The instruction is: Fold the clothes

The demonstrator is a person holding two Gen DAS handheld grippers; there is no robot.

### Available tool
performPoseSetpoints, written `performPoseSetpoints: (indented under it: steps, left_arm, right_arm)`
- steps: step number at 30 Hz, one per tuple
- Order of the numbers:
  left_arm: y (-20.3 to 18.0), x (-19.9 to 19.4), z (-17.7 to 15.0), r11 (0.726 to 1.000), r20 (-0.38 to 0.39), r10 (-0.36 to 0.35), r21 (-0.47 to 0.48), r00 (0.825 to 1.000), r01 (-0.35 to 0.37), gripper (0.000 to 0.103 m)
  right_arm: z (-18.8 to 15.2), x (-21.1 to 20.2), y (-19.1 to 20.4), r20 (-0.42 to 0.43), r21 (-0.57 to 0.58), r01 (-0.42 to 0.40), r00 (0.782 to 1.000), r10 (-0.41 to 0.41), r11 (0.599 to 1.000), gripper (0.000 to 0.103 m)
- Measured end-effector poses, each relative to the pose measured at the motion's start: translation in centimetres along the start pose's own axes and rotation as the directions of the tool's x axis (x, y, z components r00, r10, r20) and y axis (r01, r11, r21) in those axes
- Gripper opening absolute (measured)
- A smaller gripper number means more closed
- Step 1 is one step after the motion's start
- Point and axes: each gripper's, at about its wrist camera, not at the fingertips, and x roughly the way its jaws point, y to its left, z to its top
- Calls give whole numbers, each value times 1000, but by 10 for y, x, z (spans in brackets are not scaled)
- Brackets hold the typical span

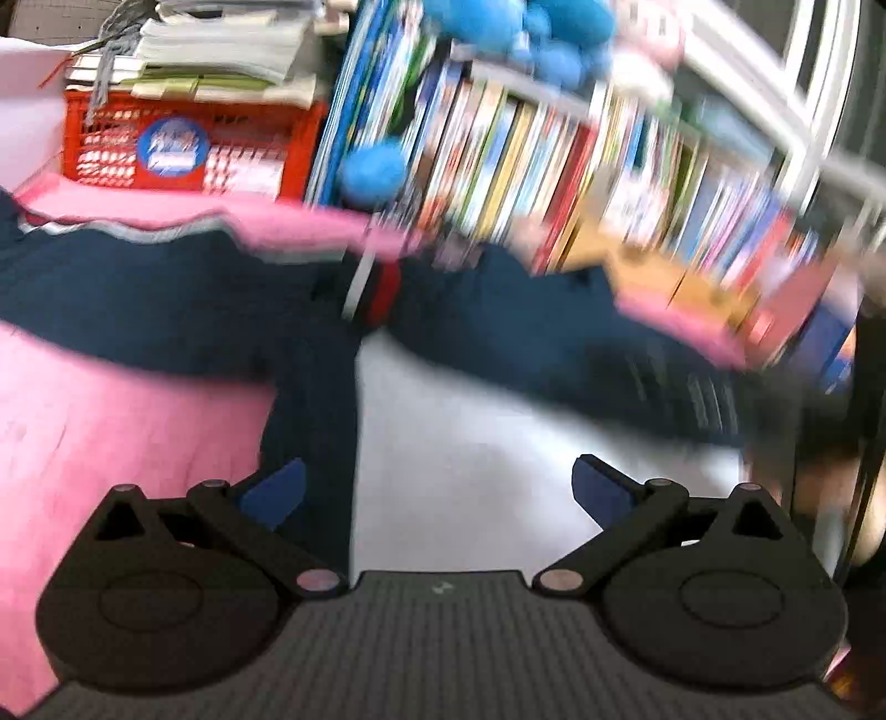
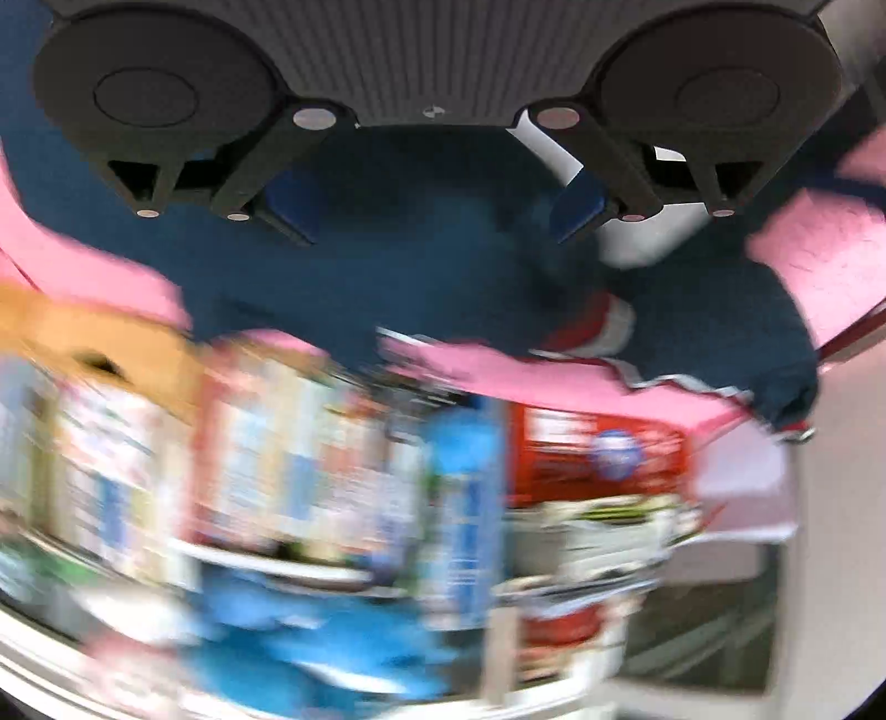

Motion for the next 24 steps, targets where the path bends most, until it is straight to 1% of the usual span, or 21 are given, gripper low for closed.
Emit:
performPoseSetpoints:
  steps: [2,4,5,6,7,9,10,11,12,13,15,18,21,24]
  left_arm:
    - [-5,10,21,999,49,30,-21,998,-29,103]
    - [-18,34,37,994,98,107,-22,989,-105,103]
    - [-29,50,40,990,104,141,-12,985,-140,103]
    - [-39,71,43,981,94,190,9,977,-192,103]
    - [-42,89,44,966,75,254,37,964,-257,103]
    - [-46,119,43,921,49,373,99,927,-376,103]
    - [-46,130,40,894,42,427,131,903,-429,103]
    - [-46,141,37,863,38,478,163,877,-478,103]
    - [-45,143,33,854,43,489,178,871,-488,103]
    - [-44,145,29,846,49,499,192,865,-498,103]
    - [-41,142,29,855,46,488,177,872,-488,103]
    - [-29,142,33,887,10,448,118,894,-446,103]
    - [-17,140,35,915,-20,402,53,915,-401,103]
    - [-20,141,34,912,-18,407,56,913,-406,103]
  right_arm:
    - [-17,-16,-35,-17,83,63,998,-62,995,93]
    - [-34,-26,-67,-52,163,141,990,-134,977,93]
    - [-42,-29,-81,-71,199,176,984,-165,964,93]
    - [-47,-33,-92,-78,226,195,980,-182,954,93]
    - [-53,-38,-103,-85,254,214,976,-198,943,92]
    - [-63,-46,-124,-103,300,257,966,-236,919,92]
    - [-65,-49,-128,-124,278,312,950,-288,909,92]
    - [-67,-51,-130,-147,243,374,926,-347,895,93]
    - [-68,-53,-131,-161,212,422,905,-395,881,93]
    - [-66,-56,-130,-148,211,417,908,-393,884,93]
    - [-64,-62,-128,-121,209,407,913,-389,889,93]
    - [-58,-71,-124,-79,207,389,921,-381,898,94]
    - [-38,-58,-106,-12,196,333,941,-337,922,97]
    - [-15,-18,-87,4,156,270,962,-274,950,97]
